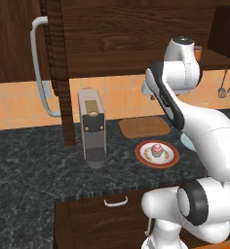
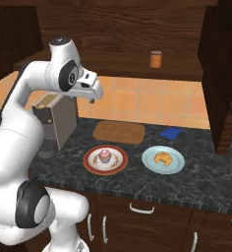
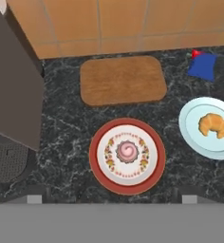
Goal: From the different types of pastries on the counter, select a croissant and place it on the cutting board. Then retrieve a jar of jam from the cabinet and place it alongside the croissant on the cutting board.
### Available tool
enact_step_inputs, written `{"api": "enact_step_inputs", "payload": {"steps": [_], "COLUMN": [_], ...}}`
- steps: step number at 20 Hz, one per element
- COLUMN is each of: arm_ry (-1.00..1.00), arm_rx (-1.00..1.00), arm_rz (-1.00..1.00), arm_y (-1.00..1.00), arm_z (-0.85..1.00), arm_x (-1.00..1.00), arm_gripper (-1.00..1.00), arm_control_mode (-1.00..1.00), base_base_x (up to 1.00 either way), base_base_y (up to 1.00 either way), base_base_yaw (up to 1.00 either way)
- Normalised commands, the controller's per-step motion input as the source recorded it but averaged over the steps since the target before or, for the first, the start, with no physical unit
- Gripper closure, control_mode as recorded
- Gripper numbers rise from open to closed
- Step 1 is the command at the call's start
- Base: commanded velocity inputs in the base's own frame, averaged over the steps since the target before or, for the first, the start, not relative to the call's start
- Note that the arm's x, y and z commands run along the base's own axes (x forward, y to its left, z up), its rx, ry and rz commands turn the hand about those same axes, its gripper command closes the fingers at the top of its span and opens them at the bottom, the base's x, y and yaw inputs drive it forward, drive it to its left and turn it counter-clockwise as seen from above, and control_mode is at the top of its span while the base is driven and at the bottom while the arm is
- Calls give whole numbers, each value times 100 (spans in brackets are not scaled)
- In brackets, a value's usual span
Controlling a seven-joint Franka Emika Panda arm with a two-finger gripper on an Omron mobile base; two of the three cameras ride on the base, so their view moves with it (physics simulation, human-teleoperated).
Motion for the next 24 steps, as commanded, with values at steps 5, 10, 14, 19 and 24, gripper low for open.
{"api": "enact_step_inputs", "payload": {"steps": [5,10,14,19,24], "arm_ry": [0,-6,-9,-8,-4], "arm_rx": [-4,-9,-9,-6,-1], "arm_rz": [-5,0,0,0,-2], "arm_y": [-56,-79,-89,-79,-48], "arm_z": [46,34,21,6,6], "arm_x": [21,-6,0,11,34], "arm_gripper": [-100,-100,-100,-100,-100], "arm_control_mode": [-100,-100,-100,-100,-100], "base_base_x": [0,0,0,0,0], "base_base_y": [0,0,0,0,0], "base_base_yaw": [0,0,0,0,0]}}
